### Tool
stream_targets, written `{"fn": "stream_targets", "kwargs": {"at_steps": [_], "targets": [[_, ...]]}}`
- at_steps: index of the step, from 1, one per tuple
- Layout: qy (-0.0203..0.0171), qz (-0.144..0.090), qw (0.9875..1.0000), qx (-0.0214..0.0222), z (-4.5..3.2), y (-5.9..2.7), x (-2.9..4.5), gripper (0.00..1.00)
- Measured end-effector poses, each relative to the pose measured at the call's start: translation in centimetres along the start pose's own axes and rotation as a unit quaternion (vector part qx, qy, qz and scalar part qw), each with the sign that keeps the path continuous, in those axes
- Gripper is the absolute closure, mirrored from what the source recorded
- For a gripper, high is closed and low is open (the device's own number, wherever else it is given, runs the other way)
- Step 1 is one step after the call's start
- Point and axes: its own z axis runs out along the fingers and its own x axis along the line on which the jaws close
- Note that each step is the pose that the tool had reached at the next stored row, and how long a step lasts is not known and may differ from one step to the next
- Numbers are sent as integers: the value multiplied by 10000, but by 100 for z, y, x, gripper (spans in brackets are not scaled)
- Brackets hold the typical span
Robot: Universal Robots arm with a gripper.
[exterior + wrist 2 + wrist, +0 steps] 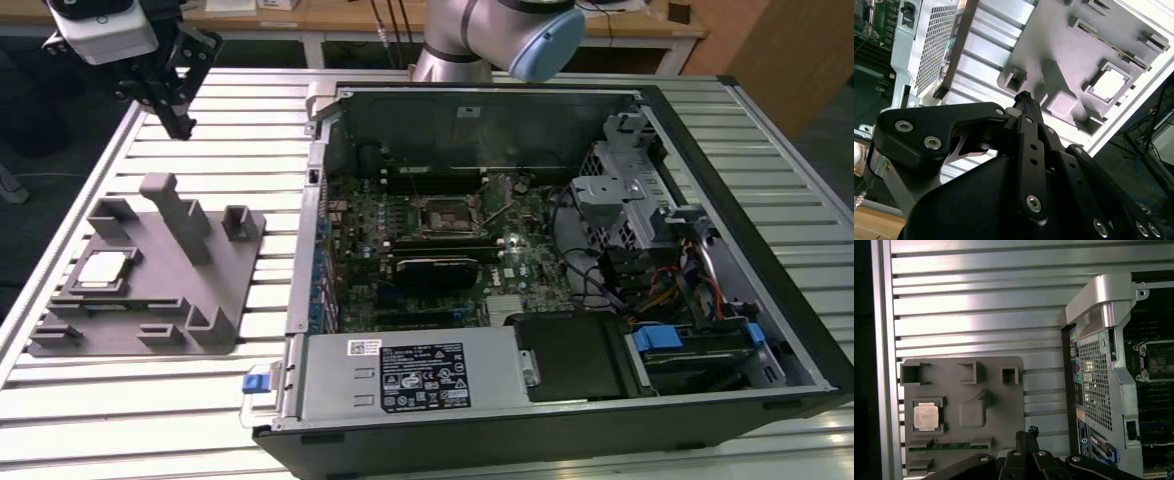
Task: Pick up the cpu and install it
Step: 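Reach for the cpu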
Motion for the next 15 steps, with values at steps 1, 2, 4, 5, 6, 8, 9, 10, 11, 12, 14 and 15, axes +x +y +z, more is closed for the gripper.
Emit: {"fn": "stream_targets", "kwargs": {"at_steps": [1, 2, 4, 5, 6, 8, 9, 10, 11, 12, 14, 15], "targets": [[0, 1, 10000, 0, 2, -1, 15, 89], [0, 2, 10000, 0, 4, -3, 32, 89], [0, 4, 10000, 0, 8, -6, 64, 89], [-1, 5, 10000, 0, 10, -8, 80, 89], [-1, 6, 10000, 0, 12, -9, 96, 89], [-1, 7, 10000, 0, 15, -12, 127, 89], [-1, 8, 10000, 0, 17, -14, 144, 89], [-1, 9, 10000, 0, 19, -15, 161, 89], [-1, 10, 10000, 0, 20, -16, 178, 89], [0, 10, 10000, 0, 21, -18, 194, 89], [-1, 12, 10000, 0, 23, -20, 224, 89], [-1, 12, 10000, 0, 25, -22, 237, 89]]}}
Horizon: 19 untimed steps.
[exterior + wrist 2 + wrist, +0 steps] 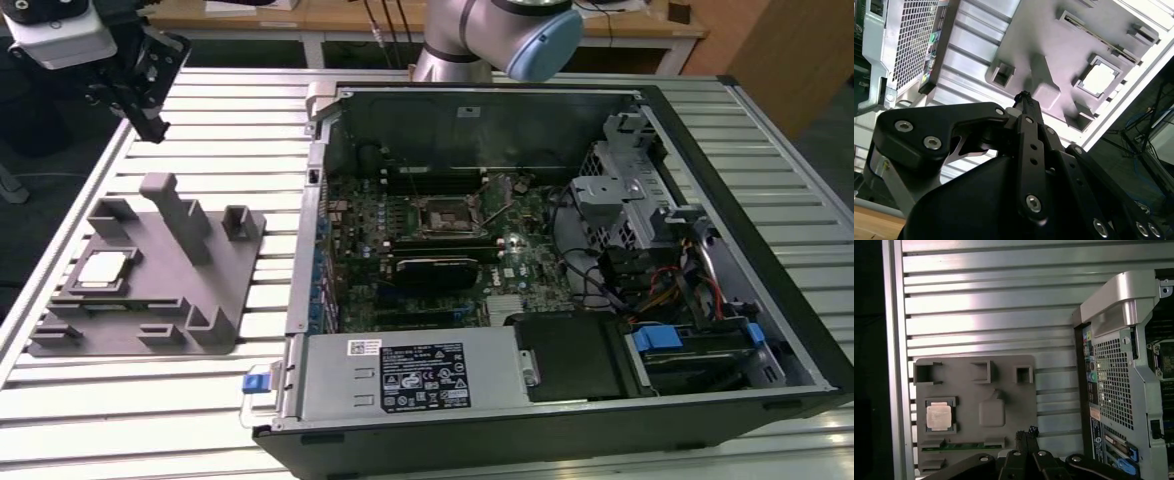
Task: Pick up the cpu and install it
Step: 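Reach for the cpu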
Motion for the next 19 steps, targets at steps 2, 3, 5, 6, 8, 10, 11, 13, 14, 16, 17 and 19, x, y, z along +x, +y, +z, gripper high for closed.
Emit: {"fn": "stream_targets", "kwargs": {"at_steps": [2, 3, 5, 6, 8, 10, 11, 13, 14, 16, 17, 19], "targets": [[0, 1, 10000, 0, 2, -3, 28, 89], [0, 1, 10000, 0, 4, -4, 42, 89], [0, 1, 10000, 0, 6, -6, 68, 89], [0, 2, 10000, 0, 8, -7, 82, 89], [0, 2, 10000, 1, 10, -10, 110, 89], [0, 2, 10000, 1, 12, -13, 139, 89], [0, 2, 10000, 1, 14, -15, 156, 89], [0, 2, 10000, 1, 17, -18, 191, 89], [0, 2, 10000, 1, 19, -20, 211, 89], [0, 4, 10000, 1, 28, -24, 262, 89], [0, 5, 10000, 1, 35, -27, 293, 89], [0, 8, 10000, 3, 51, -33, 349, 89]]}}
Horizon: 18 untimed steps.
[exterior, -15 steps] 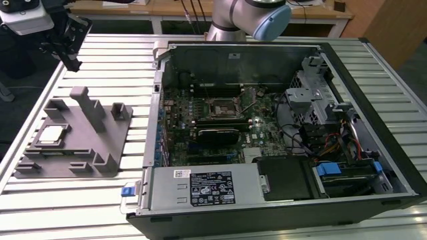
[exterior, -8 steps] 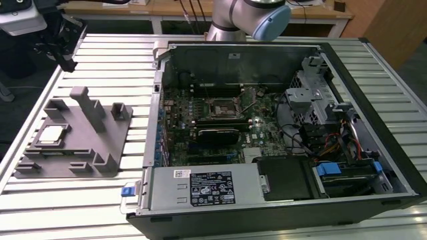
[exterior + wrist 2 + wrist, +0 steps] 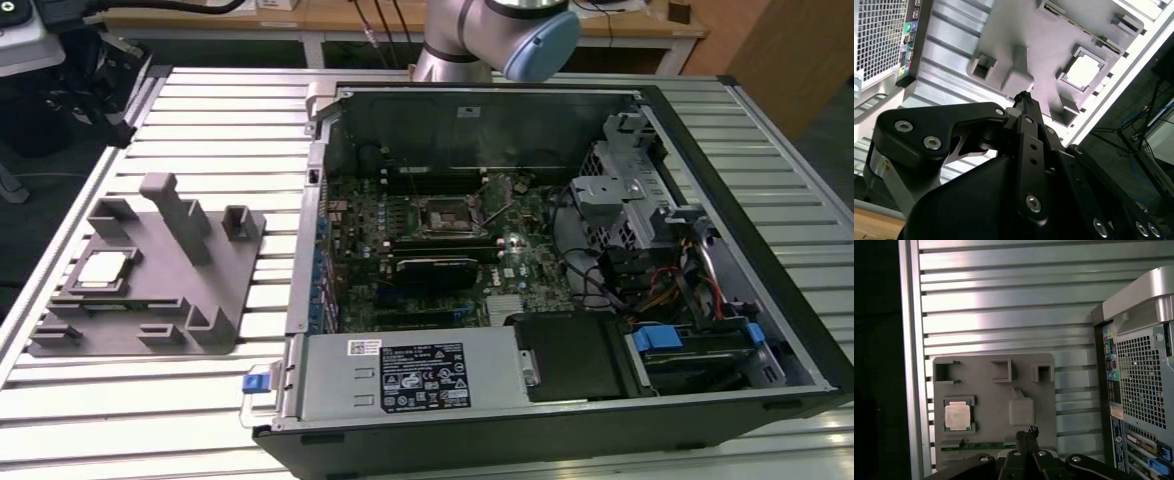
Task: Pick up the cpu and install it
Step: 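Reach for the cpu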
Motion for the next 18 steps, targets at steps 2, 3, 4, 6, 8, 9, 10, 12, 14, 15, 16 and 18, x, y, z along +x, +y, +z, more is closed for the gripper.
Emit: {"fn": "stream_targets", "kwargs": {"at_steps": [2, 3, 4, 6, 8, 9, 10, 12, 14, 15, 16, 18], "targets": [[-1, 3, 10000, 0, 19, -5, 45, 89], [-1, 5, 10000, 1, 30, -7, 63, 89], [-1, 6, 10000, 1, 42, -9, 81, 89], [-2, 9, 10000, 3, 70, -13, 115, 89], [-2, 12, 10000, 6, 99, -17, 147, 89], [-1, 13, 10000, 7, 113, -20, 164, 89], [-2, 15, 10000, 8, 130, -22, 180, 89], [-3, 20, 10000, 11, 162, -25, 202, 89], [-3, 24, 10000, 13, 195, -26, 216, 89], [-3, 27, 10000, 15, 212, -25, 222, 89], [-3, 30, 10000, 16, 231, -24, 230, 89], [-4, 35, 10000, 19, 266, -22, 245, 89]]}}
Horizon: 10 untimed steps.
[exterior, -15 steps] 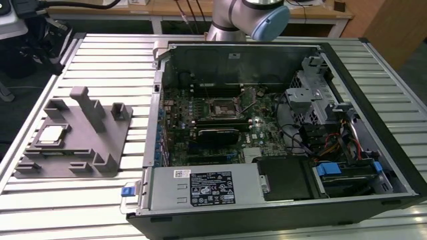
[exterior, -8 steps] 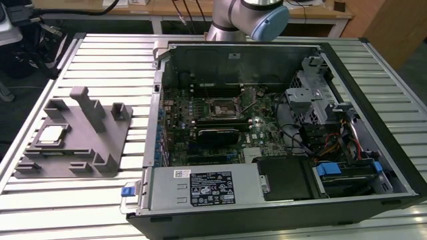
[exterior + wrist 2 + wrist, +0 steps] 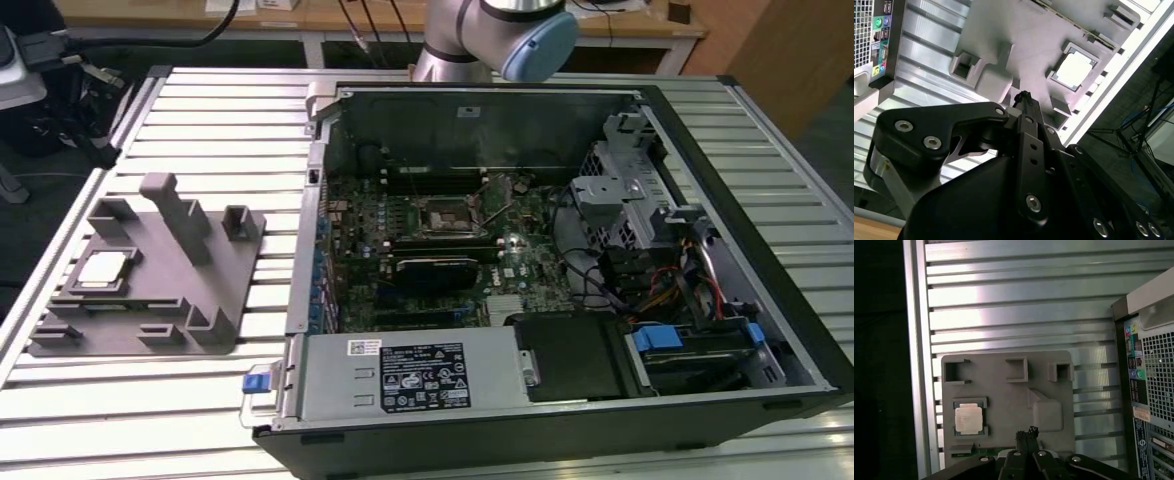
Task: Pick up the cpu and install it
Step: 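Reach for the cpu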
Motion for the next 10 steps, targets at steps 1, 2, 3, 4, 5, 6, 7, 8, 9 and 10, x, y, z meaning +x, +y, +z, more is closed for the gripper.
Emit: {"fn": "stream_targets", "kwargs": {"at_steps": [1, 2, 3, 4, 5, 6, 7, 8, 9, 10], "targets": [[0, 3, 10000, 1, 16, 3, 8, 89], [0, 5, 10000, 2, 32, 6, 16, 89], [0, 8, 10000, 2, 48, 12, 24, 89], [0, 10, 10000, 3, 62, 19, 32, 89], [-1, 12, 10000, 3, 77, 26, 41, 89], [-1, 15, 10000, 4, 90, 35, 50, 89], [-1, 17, 10000, 3, 103, 43, 61, 89], [-1, 19, 10000, 3, 115, 52, 71, 89], [-1, 22, 10000, 4, 127, 61, 81, 89], [-1, 24, 10000, 4, 138, 70, 92, 89]]}}
